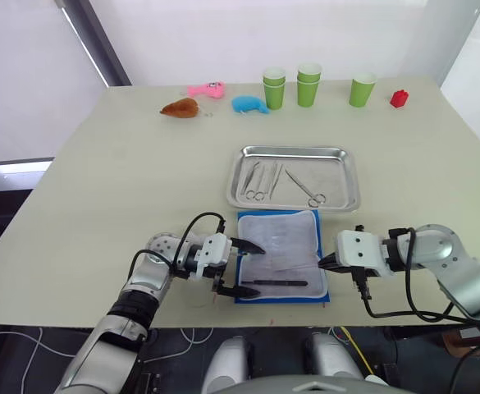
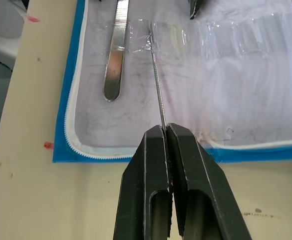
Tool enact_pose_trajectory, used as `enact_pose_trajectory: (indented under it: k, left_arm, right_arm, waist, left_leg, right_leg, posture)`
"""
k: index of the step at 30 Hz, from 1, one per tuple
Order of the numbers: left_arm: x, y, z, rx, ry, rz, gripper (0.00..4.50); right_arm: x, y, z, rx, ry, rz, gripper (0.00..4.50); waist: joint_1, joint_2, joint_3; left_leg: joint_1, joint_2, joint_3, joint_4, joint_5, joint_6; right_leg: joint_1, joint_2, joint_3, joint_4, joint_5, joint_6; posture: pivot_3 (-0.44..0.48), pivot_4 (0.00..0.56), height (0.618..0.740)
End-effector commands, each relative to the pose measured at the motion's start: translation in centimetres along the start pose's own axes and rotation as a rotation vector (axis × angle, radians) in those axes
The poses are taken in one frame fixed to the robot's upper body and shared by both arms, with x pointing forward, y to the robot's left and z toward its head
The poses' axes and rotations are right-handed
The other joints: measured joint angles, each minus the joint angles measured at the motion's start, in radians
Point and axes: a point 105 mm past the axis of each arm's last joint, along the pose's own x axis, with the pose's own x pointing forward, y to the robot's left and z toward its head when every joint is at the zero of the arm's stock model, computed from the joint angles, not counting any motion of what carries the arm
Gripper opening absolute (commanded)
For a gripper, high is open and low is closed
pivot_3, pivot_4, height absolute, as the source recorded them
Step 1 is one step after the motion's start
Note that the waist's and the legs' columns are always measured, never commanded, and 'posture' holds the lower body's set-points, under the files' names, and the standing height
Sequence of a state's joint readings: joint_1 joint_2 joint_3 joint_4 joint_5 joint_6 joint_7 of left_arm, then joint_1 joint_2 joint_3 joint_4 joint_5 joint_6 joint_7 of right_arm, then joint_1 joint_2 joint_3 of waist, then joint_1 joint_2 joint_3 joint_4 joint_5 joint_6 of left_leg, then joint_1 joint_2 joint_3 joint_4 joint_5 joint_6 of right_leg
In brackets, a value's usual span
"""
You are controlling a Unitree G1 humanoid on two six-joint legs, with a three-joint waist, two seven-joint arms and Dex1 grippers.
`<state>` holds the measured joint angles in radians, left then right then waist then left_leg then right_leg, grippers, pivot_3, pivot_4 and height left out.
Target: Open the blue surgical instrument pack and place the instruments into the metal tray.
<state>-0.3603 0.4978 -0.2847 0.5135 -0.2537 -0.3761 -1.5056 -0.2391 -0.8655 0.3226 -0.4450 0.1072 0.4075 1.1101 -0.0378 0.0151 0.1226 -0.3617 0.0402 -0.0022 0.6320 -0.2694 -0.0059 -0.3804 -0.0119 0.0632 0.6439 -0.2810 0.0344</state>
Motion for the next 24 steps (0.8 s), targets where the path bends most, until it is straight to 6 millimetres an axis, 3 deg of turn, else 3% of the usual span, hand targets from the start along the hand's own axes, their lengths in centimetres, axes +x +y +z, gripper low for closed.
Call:
enact_pose_trajectory:
  k: [1, 10, 15, 24]
  left_arm:
    - [1.3, -4.6, -5.5, -0.257, 0.139, -0.094, 4.50]
    - [1.4, -4.5, -5.5, -0.253, 0.138, -0.097, 4.50]
    - [1.3, -4.4, -5.5, -0.254, 0.140, -0.095, 4.50]
    - [1.5, -4.5, -5.5, -0.257, 0.134, -0.092, 4.50]
  right_arm:
    - [-1.5, -0.3, 0.2, -0.043, -0.003, -0.035, 0.03]
    - [-4.2, 0.1, -0.8, 0.017, -0.014, -0.049, 0.03]
    - [-5.3, -0.5, -0.1, 0.079, -0.095, -0.096, 0.03]
    - [-5.1, -7.7, 1.2, 0.348, -0.274, -0.457, 0.03]
  waist:
    - [0.000, 0.000, 0.000]
    - [0.003, 0.000, 0.000]
    - [0.003, 0.000, 0.000]
    - [0.003, 0.001, 0.000]
  left_leg:
    - [0.000, 0.000, 0.000, 0.000, 0.000, 0.000]
    - [0.000, -0.002, -0.001, 0.000, 0.000, 0.000]
    - [0.000, -0.002, -0.001, -0.001, 0.000, 0.000]
    - [0.000, -0.003, -0.002, -0.001, 0.000, 0.000]
  right_leg:
    - [0.000, 0.000, 0.000, 0.000, 0.000, 0.000]
    - [0.001, -0.004, -0.001, 0.000, -0.001, 0.002]
    - [0.001, -0.004, -0.002, 0.000, -0.001, 0.002]
    - [0.002, -0.004, -0.003, -0.001, -0.001, 0.002]
  posture:
    - [0.000, 0.150, 0.740]
    - [0.000, 0.150, 0.740]
    - [0.000, 0.150, 0.740]
    - [0.000, 0.150, 0.740]
